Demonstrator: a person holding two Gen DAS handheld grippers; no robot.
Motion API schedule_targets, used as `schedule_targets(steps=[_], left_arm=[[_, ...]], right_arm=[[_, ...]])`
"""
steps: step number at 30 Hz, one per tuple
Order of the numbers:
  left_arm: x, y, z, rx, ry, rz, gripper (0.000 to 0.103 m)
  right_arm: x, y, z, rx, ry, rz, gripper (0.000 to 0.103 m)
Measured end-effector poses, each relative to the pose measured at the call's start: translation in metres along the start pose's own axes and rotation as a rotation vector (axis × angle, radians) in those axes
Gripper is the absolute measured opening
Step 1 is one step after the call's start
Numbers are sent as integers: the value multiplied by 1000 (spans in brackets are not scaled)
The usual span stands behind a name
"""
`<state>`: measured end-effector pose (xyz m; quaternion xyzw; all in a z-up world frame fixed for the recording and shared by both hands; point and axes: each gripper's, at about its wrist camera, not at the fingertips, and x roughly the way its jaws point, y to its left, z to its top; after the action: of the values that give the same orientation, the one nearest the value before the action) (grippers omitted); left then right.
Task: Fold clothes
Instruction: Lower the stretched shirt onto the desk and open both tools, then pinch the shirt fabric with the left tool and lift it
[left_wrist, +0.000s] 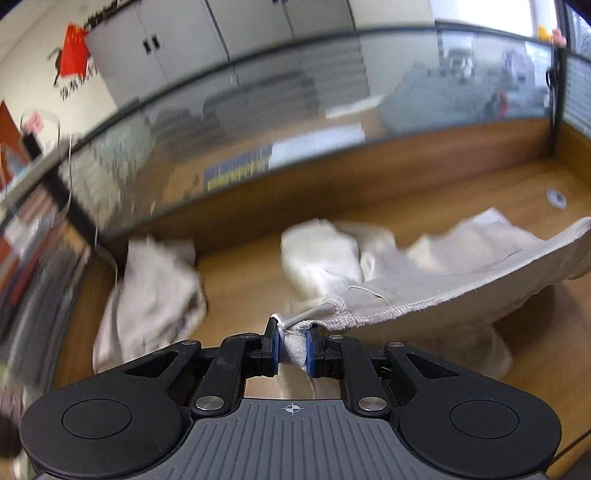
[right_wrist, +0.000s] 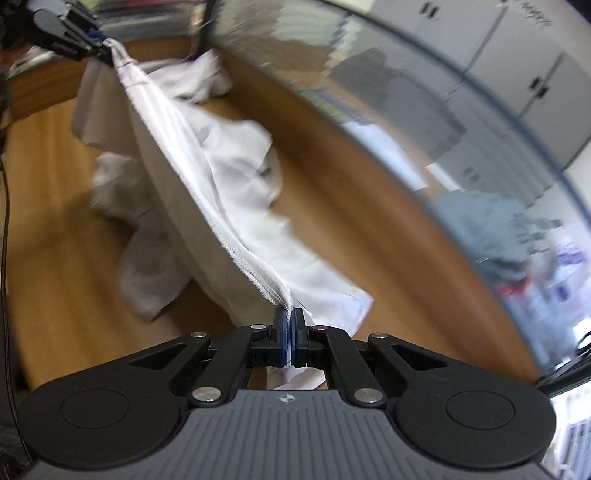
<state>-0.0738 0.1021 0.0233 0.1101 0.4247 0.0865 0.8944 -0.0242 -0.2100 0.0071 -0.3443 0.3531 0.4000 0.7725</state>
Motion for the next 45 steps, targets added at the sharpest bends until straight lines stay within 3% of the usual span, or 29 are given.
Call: schedule_targets(steps=[3, 10, 18, 23, 24, 26, 29, 35, 45], left_arm=[[-11, -12, -36, 8, 72, -17, 16], [-22, -56, -117, 137, 210, -54, 16], [-23, -91, -172, 217, 330, -122, 16], [-14, -73, -170, 122, 349, -143, 19], [-12, -70, -170, 103, 353, -147, 22], [-8, -62, -170, 64, 361, -156, 40], [-6, -49, -163, -5, 343, -169, 50], [1, -32, -115, -105, 245, -142, 54], [59, -16, -31, -113, 128, -109, 58]], right_arm=[[6, 28, -23, -19, 52, 72, 2], [23, 70, -72, -63, 167, 175, 2], [32, 94, -108, -85, 277, 254, 2], [48, 95, -112, -33, 308, 285, 5], [53, 93, -113, -18, 313, 289, 6], [56, 90, -112, 13, 308, 302, 15], [51, 80, -104, 53, 281, 308, 29], [44, 38, -68, 140, 173, 267, 41], [76, -28, -4, 155, 64, 190, 45]])
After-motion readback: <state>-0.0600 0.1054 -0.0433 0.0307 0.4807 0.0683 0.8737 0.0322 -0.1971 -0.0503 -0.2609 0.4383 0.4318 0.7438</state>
